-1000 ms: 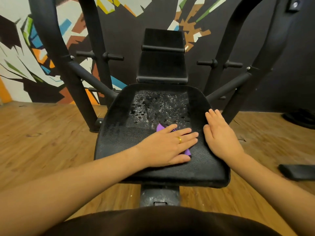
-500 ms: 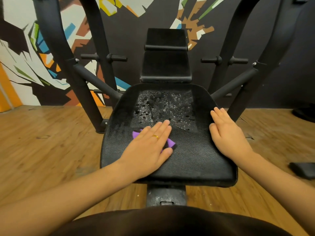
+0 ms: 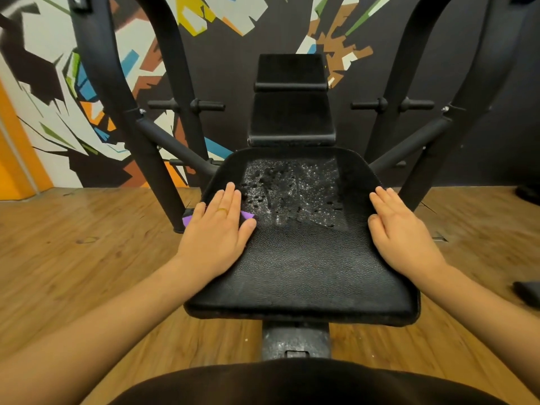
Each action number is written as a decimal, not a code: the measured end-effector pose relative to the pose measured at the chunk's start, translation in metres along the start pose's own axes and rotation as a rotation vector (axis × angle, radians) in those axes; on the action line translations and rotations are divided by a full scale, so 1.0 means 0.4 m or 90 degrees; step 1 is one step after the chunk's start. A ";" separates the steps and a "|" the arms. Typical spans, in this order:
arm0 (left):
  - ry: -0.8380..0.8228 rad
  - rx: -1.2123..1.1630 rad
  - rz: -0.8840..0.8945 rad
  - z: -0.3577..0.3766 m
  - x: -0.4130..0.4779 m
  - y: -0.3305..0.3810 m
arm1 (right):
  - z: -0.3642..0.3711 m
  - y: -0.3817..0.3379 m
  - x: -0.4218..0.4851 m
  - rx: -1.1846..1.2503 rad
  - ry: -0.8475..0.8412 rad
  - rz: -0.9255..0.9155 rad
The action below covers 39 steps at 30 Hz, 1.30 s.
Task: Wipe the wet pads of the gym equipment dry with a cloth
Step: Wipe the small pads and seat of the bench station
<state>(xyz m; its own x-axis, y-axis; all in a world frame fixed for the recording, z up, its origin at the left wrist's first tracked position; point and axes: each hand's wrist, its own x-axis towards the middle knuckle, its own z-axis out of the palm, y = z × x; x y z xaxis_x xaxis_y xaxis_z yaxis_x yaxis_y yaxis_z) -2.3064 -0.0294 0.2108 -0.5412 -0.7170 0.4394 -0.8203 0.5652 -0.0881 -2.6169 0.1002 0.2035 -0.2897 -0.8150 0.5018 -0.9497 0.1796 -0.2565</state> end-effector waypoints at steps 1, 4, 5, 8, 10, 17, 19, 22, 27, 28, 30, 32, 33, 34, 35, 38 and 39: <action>-0.004 -0.008 0.004 -0.004 -0.006 0.002 | -0.002 -0.001 0.000 -0.001 0.001 0.000; -0.050 -0.069 0.045 -0.032 -0.024 -0.016 | -0.002 -0.001 -0.001 -0.005 0.003 0.000; -0.069 -0.086 0.065 -0.045 -0.027 -0.032 | -0.001 -0.001 -0.002 -0.005 0.003 -0.001; -0.076 -0.027 0.133 -0.068 -0.030 -0.096 | 0.001 0.000 -0.001 -0.007 0.005 -0.002; -0.040 0.027 0.140 -0.068 -0.027 -0.121 | 0.001 -0.001 0.000 -0.007 0.009 -0.001; 0.053 0.074 -0.040 -0.067 -0.006 -0.068 | 0.001 -0.003 -0.002 0.000 0.014 0.002; 0.087 -0.021 -0.090 -0.052 -0.004 -0.069 | 0.001 -0.003 -0.002 0.002 0.017 0.004; 0.188 -0.206 -0.085 -0.015 -0.014 -0.081 | 0.001 -0.001 -0.003 0.005 0.019 0.009; 0.227 -0.246 0.124 0.001 -0.041 -0.079 | 0.001 0.000 -0.003 0.008 0.020 0.008; 0.200 -0.244 0.133 0.001 -0.041 -0.084 | 0.002 0.000 -0.003 0.008 0.020 0.008; 0.158 -0.253 0.144 0.007 -0.050 -0.104 | 0.000 -0.001 -0.003 0.011 0.021 0.007; 0.099 -0.266 0.165 0.011 -0.072 -0.133 | -0.001 -0.006 -0.004 0.014 0.017 0.007; 0.049 -0.259 0.180 0.014 -0.086 -0.145 | -0.003 -0.007 -0.004 0.013 0.016 0.007; -0.005 -0.238 0.198 0.015 -0.102 -0.151 | -0.004 -0.006 -0.005 0.012 0.015 0.007; -0.037 -0.208 0.213 0.016 -0.112 -0.155 | -0.006 -0.005 -0.006 0.009 0.015 0.007; -0.042 -0.153 0.199 0.018 -0.122 -0.141 | -0.007 -0.006 -0.006 0.009 0.016 0.008; -0.031 -0.150 0.178 0.020 -0.117 -0.128 | -0.007 -0.006 -0.006 0.009 0.016 0.009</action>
<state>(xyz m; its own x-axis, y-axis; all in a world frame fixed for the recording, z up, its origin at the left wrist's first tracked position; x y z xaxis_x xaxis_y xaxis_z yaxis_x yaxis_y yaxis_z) -2.2404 -0.0281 0.1874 -0.7508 -0.5375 0.3840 -0.5781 0.8159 0.0116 -2.6141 0.1033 0.2051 -0.3057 -0.7980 0.5194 -0.9440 0.1828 -0.2748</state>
